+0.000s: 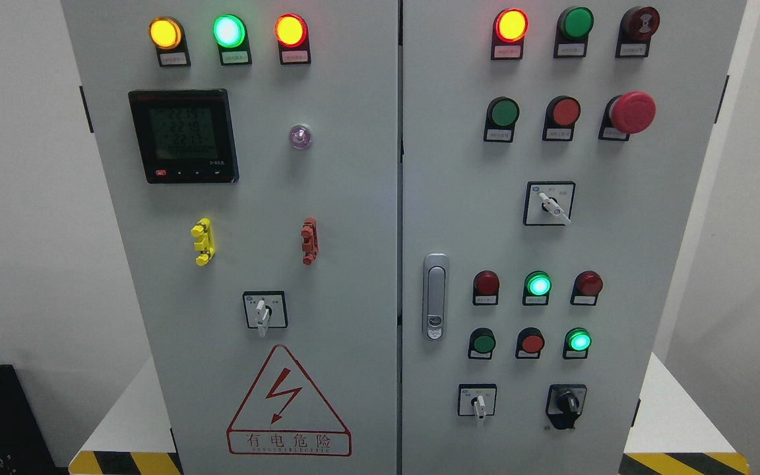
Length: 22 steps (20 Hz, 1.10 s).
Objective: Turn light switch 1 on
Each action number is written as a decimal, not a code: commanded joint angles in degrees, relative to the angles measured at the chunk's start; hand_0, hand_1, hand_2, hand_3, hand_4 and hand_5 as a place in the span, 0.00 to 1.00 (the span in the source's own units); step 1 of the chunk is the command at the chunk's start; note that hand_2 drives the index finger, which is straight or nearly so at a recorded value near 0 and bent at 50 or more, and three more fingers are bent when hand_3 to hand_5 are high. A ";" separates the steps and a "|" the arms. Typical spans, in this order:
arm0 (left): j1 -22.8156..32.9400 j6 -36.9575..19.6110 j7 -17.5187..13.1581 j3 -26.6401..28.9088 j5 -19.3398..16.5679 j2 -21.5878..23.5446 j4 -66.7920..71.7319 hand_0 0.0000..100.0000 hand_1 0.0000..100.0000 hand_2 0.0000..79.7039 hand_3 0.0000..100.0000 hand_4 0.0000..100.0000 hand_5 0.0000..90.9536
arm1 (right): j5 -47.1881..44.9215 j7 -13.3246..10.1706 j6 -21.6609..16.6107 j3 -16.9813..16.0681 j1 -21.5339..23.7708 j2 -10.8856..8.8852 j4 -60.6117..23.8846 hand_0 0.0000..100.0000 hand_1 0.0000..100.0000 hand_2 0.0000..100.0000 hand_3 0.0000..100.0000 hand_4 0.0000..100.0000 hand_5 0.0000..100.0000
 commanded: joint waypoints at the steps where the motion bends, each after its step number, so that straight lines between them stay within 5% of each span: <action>1: -0.79 0.01 -0.03 0.46 -0.48 -0.28 0.29 0.32 0.01 0.00 0.00 0.00 0.00 | 0.00 -0.03 0.00 0.00 0.00 0.00 0.00 0.31 0.00 0.00 0.00 0.00 0.00; 13: 0.61 -0.43 0.50 0.72 -0.57 -0.11 -4.34 0.32 0.01 0.00 0.00 0.00 0.00 | 0.00 -0.03 0.00 0.00 0.00 0.00 0.00 0.31 0.00 0.00 0.00 0.00 0.00; 22: 15.63 -0.17 -0.21 0.99 -3.28 3.31 -37.37 0.30 0.06 0.00 0.00 0.00 0.00 | 0.00 -0.03 0.00 0.00 0.00 0.00 0.00 0.31 0.00 0.00 0.00 0.00 0.00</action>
